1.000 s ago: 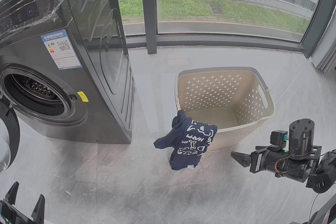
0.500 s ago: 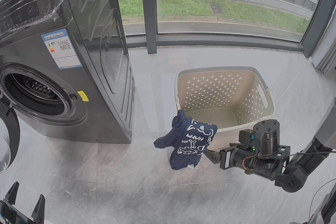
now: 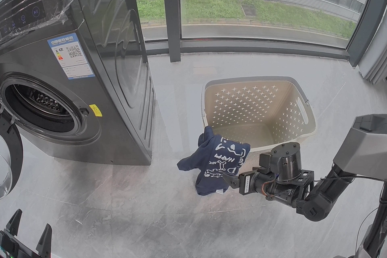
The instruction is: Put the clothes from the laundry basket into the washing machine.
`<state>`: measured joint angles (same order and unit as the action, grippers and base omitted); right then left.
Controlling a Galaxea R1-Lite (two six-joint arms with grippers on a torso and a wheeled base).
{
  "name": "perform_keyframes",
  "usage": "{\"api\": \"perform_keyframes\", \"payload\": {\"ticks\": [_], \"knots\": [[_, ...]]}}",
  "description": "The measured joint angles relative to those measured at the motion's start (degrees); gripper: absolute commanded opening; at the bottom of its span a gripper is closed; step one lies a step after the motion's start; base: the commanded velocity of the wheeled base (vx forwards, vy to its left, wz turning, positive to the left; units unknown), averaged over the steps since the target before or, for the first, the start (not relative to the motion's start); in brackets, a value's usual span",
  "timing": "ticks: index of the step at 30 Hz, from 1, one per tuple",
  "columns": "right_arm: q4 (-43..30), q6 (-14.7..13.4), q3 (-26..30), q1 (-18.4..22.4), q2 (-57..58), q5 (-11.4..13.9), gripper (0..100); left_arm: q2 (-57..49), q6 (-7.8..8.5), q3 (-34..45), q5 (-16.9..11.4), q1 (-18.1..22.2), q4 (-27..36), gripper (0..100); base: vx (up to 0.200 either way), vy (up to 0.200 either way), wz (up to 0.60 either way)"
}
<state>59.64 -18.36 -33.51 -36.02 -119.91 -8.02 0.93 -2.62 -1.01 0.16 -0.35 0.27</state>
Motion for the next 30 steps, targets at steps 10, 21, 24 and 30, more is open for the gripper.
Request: {"api": "perform_keyframes", "payload": {"ticks": [10, 21, 24, 30], "knots": [[3.94, 0.09, -5.71, 1.24, -6.06, 0.12, 100, 0.0, 0.0, 0.0, 0.0, 0.0, 0.0, 100, 0.0, 0.0, 0.0], [3.95, 0.16, -10.12, 1.94, -8.98, 0.15, 100, 0.0, 0.02, 0.0, 0.02, 0.02, 0.0, 100, 0.0, 0.0, 0.0], [4.28, 0.16, -11.19, 2.01, -9.75, 0.12, 100, 0.0, 0.02, 0.0, 0.0, 0.02, 0.0, 100, 0.0, 0.0, 0.0], [4.33, 0.18, -12.4, 2.04, -10.54, 0.09, 0, 0.0, 0.0, 0.0, 0.0, 0.0, 0.0, 100, 0.0, 0.0, 0.0]]}}
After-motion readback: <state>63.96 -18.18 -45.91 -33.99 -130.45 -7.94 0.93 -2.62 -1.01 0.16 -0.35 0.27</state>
